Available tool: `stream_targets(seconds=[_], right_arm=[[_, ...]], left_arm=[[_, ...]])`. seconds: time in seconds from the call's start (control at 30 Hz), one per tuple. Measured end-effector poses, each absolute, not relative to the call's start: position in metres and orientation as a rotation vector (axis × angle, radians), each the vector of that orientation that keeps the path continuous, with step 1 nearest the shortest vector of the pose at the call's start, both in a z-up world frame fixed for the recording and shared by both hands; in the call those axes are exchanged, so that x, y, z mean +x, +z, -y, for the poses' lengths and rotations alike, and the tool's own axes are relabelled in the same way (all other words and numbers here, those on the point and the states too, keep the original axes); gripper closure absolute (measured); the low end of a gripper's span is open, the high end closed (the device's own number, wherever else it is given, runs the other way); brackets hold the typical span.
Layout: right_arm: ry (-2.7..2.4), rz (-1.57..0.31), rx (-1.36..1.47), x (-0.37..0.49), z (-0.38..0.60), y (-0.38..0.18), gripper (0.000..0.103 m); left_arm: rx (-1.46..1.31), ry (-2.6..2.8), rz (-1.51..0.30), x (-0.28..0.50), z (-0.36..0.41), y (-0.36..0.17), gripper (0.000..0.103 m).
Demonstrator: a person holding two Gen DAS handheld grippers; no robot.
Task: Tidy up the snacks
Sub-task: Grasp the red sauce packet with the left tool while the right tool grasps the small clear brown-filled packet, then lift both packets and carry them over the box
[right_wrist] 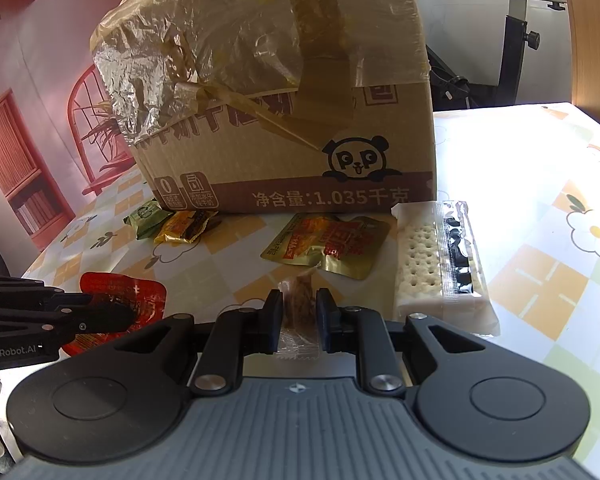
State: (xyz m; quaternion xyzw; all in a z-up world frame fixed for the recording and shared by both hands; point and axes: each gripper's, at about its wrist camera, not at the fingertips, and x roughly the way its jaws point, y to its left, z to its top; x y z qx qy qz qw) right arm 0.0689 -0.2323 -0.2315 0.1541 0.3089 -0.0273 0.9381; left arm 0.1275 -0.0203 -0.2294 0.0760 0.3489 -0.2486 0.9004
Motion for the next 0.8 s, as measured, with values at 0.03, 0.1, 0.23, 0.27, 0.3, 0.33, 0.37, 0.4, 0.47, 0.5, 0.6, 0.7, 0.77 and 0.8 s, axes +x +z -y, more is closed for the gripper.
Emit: stream_targets(seconds=[0.03,0.1,0.23,0.27,0.3,0.33,0.37,0.4,0.47,0.5,0.6,0.7,0.77,0.8], right_arm=[[-0.058,-0.632,0.311,0.069,0.231,-0.231,0.083],[-0.049,-0.635,0.301,0.069,0.229,-0.230,0.084],[-0.040,-0.608,0.278,0.064,0.226,-0.223,0.084],[-0.040,-0.603,0.276,0.063,0.226,-0.221,0.084],[-0.038,-0.596,0.275,0.062,0.226,-0.218,0.084],[-0.036,-0.589,0.273,0.061,0.226,-0.215,0.084],[-0.030,-0.576,0.270,0.061,0.226,-0.210,0.084],[-0.024,-0.563,0.266,0.060,0.226,-0.205,0.084],[-0.008,-0.527,0.259,0.059,0.227,-0.191,0.084],[0.000,-0.507,0.258,0.060,0.228,-0.183,0.084],[0.028,-0.446,0.233,0.063,0.227,-0.158,0.084],[0.055,-0.378,0.182,0.067,0.222,-0.132,0.084],[0.062,-0.331,0.157,0.071,0.219,-0.116,0.084],[0.065,-0.312,0.148,0.073,0.219,-0.110,0.084]], left_arm=[[0.151,-0.508,-0.716,0.128,0.019,-0.227,0.089],[0.136,-0.491,-0.707,0.129,0.014,-0.222,0.089],[0.101,-0.469,-0.678,0.130,0.005,-0.208,0.089],[0.093,-0.466,-0.670,0.130,0.003,-0.204,0.089],[0.086,-0.462,-0.661,0.130,0.001,-0.200,0.089],[0.078,-0.457,-0.649,0.131,-0.001,-0.194,0.089],[0.072,-0.455,-0.638,0.133,-0.002,-0.189,0.089],[0.066,-0.452,-0.623,0.134,-0.003,-0.183,0.089],[0.052,-0.448,-0.594,0.137,-0.005,-0.170,0.089],[0.037,-0.449,-0.580,0.139,-0.007,-0.163,0.089],[-0.015,-0.448,-0.544,0.146,-0.012,-0.143,0.089],[-0.048,-0.454,-0.506,0.152,-0.012,-0.124,0.089],[-0.041,-0.452,-0.478,0.154,-0.010,-0.116,0.089],[-0.047,-0.453,-0.468,0.155,-0.009,-0.113,0.089]])
